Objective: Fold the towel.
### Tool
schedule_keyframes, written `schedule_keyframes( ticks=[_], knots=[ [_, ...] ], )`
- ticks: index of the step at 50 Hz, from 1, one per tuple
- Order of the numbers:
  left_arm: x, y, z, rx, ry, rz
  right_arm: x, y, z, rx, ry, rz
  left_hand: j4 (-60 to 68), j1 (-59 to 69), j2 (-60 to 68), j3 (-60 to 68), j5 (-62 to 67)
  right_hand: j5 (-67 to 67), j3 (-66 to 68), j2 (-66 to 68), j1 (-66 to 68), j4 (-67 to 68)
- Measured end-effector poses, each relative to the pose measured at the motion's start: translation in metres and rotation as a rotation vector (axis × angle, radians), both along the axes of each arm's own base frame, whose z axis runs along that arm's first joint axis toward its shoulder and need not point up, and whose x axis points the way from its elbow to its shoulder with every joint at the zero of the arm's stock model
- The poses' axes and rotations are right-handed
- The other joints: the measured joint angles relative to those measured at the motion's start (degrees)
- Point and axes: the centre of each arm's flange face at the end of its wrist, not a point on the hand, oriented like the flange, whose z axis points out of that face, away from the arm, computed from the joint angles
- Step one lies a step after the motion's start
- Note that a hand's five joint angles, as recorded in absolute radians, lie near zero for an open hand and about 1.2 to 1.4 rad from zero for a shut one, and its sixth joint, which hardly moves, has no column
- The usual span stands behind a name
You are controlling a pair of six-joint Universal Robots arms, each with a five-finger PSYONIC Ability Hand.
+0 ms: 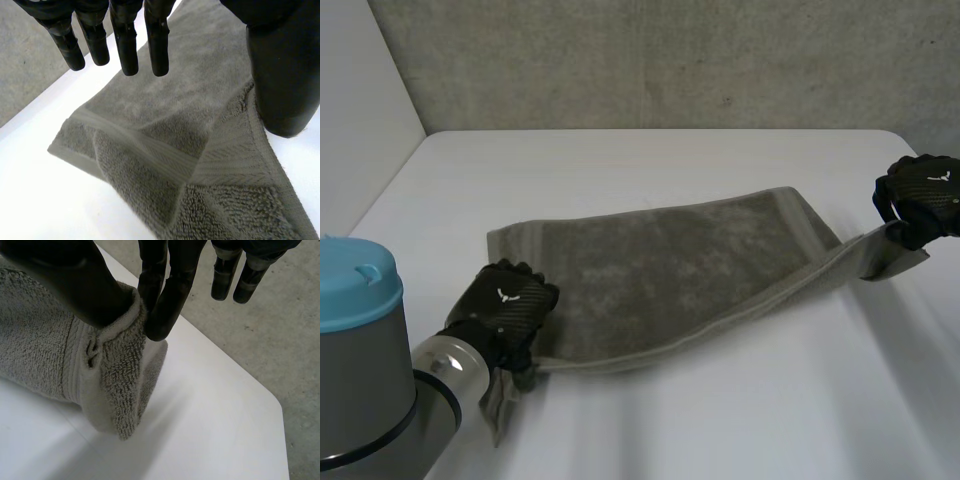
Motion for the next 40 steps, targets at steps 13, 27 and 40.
schedule_keyframes(
  ticks=[13,27,40],
  knots=[
    [0.005,0.016,-0.014,0.041,-0.044,0.003,-0.003,-0.003,-0.001,0.003,-0.013,-0.034,0.0,0.0,0.2,0.0,1.9,0.0,0.0,0.0,0.0,0.0],
    [0.011,0.021,-0.009,0.020,-0.055,0.020,-0.010,-0.013,0.002,-0.057,-0.019,-0.118,0.0,4.9,5.6,0.0,8.4,0.0,0.0,0.0,0.0,0.0],
    [0.014,0.023,-0.015,0.037,-0.061,0.025,-0.011,-0.016,0.004,-0.077,-0.045,-0.134,0.0,21.9,23.5,0.0,25.3,0.0,0.0,0.0,0.0,0.0]
  ],
)
